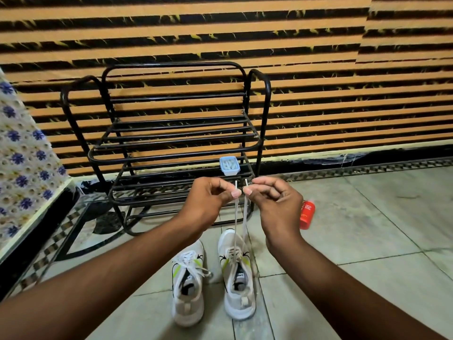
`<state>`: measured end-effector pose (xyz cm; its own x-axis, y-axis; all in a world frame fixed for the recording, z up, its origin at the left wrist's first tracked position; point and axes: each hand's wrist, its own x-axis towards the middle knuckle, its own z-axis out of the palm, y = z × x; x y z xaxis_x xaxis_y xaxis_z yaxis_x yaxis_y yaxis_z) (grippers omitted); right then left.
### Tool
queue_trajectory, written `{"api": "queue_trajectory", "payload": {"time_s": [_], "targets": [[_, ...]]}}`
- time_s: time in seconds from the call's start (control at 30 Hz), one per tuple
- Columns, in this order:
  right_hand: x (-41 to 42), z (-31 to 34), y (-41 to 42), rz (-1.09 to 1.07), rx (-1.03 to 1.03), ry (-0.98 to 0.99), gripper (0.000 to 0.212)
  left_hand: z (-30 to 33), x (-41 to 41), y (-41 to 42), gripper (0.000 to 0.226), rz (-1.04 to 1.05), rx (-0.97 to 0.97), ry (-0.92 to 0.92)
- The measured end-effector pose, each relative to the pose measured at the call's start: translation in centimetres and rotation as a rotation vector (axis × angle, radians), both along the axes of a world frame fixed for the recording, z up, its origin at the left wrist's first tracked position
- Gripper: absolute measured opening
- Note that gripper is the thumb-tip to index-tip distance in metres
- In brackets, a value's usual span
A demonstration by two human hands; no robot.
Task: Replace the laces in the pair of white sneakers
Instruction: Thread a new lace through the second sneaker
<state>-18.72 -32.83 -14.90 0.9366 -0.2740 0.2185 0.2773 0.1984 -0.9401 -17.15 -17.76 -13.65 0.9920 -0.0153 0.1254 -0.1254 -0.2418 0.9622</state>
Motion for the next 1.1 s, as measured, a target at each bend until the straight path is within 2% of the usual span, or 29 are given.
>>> {"api": "queue_trajectory", "payload": {"time_s": [0.27, 1.1], "targets": [[-0.3, 0.1, 0.9, -0.003, 0.019, 0.007, 0.020, 0.0, -0.6, 0.1, 0.007, -0.013, 0.052, -0.069], [-0.6, 0.2, 0.8, 0.006, 0.029, 0.000, 0.020, -0.1, -0.1, 0.9, 0.006, 0.015, 0.007, -0.053]]}}
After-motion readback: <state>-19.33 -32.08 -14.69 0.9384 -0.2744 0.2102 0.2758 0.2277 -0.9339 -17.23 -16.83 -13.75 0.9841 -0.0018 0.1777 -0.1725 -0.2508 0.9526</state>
